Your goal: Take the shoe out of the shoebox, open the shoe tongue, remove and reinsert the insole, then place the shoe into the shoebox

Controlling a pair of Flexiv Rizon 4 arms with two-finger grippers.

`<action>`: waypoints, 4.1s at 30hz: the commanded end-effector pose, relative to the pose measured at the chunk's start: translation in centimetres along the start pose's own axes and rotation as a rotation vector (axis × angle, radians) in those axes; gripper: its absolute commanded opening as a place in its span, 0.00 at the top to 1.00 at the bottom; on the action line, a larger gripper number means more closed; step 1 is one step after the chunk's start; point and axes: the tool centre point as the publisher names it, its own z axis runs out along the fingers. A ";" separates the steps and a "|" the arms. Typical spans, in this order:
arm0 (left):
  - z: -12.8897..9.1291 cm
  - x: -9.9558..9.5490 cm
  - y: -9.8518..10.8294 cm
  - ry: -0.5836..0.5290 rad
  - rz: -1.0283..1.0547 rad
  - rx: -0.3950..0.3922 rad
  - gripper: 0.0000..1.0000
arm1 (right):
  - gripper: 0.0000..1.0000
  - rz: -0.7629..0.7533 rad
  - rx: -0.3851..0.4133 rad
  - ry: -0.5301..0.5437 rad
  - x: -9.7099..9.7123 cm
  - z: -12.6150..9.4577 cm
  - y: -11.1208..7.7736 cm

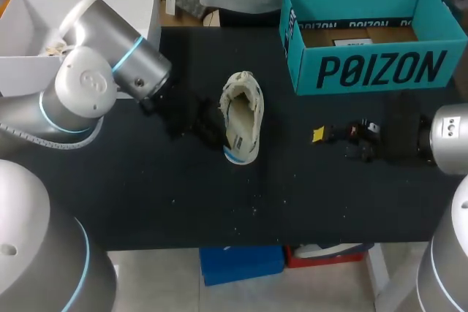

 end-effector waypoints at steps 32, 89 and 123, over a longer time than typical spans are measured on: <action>1.1 -1.1 9.0 0.024 -0.031 -0.093 1.00 | 0.00 0.000 0.001 0.002 0.0 -0.2 0.0; -0.2 -2.0 6.6 0.553 0.175 -0.248 1.00 | 0.00 0.000 0.001 0.002 0.0 -0.2 0.0; 4.7 2.4 9.7 0.640 0.135 -0.223 1.00 | 0.00 0.000 0.001 0.002 0.0 -0.2 0.0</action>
